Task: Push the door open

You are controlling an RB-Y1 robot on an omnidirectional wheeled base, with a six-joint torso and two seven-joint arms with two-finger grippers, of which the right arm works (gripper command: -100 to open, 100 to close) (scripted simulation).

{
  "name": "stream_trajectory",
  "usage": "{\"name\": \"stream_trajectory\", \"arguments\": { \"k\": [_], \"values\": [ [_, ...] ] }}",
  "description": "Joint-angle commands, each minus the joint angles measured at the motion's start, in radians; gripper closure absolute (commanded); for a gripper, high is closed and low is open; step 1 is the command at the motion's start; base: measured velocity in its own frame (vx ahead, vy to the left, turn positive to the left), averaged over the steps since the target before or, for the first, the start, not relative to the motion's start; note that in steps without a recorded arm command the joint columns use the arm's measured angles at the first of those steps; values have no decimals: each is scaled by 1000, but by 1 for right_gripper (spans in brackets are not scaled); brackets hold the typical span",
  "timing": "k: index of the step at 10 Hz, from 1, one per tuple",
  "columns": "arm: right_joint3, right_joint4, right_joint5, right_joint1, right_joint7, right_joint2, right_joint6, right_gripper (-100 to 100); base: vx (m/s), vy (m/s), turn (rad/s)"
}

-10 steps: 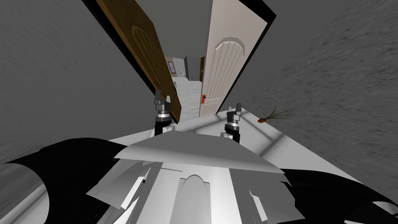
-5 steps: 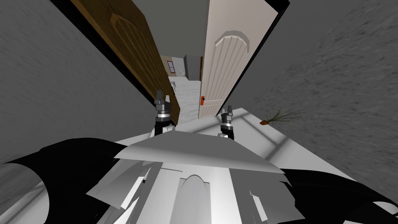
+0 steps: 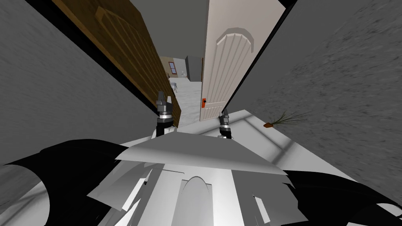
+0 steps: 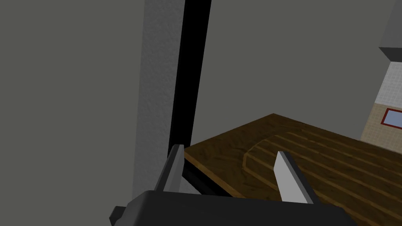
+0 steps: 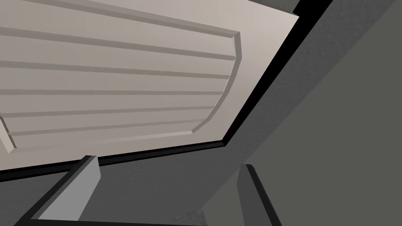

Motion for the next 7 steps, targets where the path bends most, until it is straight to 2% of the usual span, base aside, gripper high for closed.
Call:
{"name": "stream_trajectory", "arguments": {
  "k": [1, 5, 7],
  "values": [
    [28, 36, 29, -3, -27, -5, 10, -100, 193, -25, -4],
    [104, 131, 103, -5, -92, -15, 26, -100, 204, -39, -7],
    [132, 166, 131, -6, -116, -18, 32, -100, 144, -52, -6]
  ]
}}
